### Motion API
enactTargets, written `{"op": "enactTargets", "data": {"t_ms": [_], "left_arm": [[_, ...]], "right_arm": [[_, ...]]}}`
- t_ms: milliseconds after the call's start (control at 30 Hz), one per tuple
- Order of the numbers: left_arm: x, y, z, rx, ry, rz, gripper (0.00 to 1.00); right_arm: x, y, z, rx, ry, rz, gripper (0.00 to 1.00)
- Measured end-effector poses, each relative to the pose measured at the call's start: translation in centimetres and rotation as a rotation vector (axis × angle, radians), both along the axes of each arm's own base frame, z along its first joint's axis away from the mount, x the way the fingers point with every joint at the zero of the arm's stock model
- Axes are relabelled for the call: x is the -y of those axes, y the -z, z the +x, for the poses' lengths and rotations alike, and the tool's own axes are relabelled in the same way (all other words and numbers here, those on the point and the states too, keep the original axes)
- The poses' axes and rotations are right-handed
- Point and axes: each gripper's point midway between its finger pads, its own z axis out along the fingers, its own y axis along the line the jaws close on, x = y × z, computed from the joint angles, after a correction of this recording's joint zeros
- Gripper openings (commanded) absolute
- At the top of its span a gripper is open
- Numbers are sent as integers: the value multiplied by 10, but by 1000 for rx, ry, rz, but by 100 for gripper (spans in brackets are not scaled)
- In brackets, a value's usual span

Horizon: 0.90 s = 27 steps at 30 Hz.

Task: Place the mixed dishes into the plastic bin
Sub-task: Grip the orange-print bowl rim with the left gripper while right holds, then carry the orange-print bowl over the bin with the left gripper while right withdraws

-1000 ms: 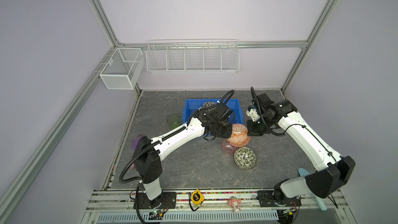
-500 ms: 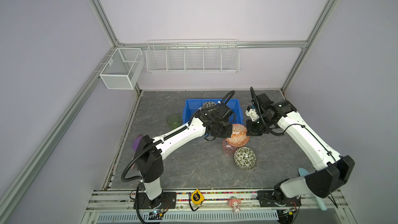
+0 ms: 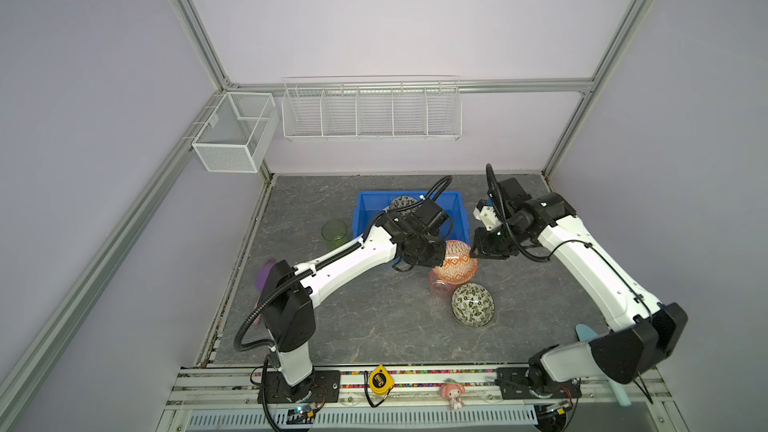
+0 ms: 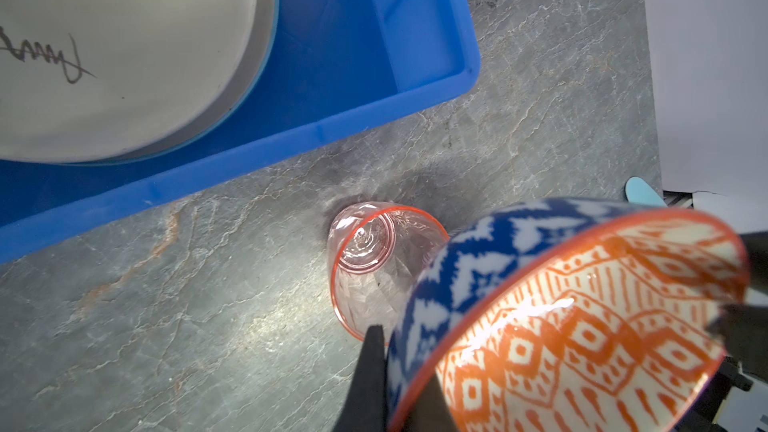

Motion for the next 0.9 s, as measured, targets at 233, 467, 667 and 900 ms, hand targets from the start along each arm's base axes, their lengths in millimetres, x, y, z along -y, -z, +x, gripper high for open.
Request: {"op": "enactTargets", "data": {"t_ms": [233, 467, 667, 900], "left_arm": [[-24, -9, 27, 14, -56, 25, 0], [-49, -48, 92, 122, -151, 12, 0], [-68, -43, 150, 154, -232, 54, 0], [-85, -8, 191, 123, -303, 128, 0]], "right_arm": [[19, -18, -3, 58, 69, 93, 60], [23, -20, -16, 74, 78, 138, 88], [27, -23, -22, 90, 88, 148, 88], [29, -24, -23, 100, 86, 148, 88]]}}
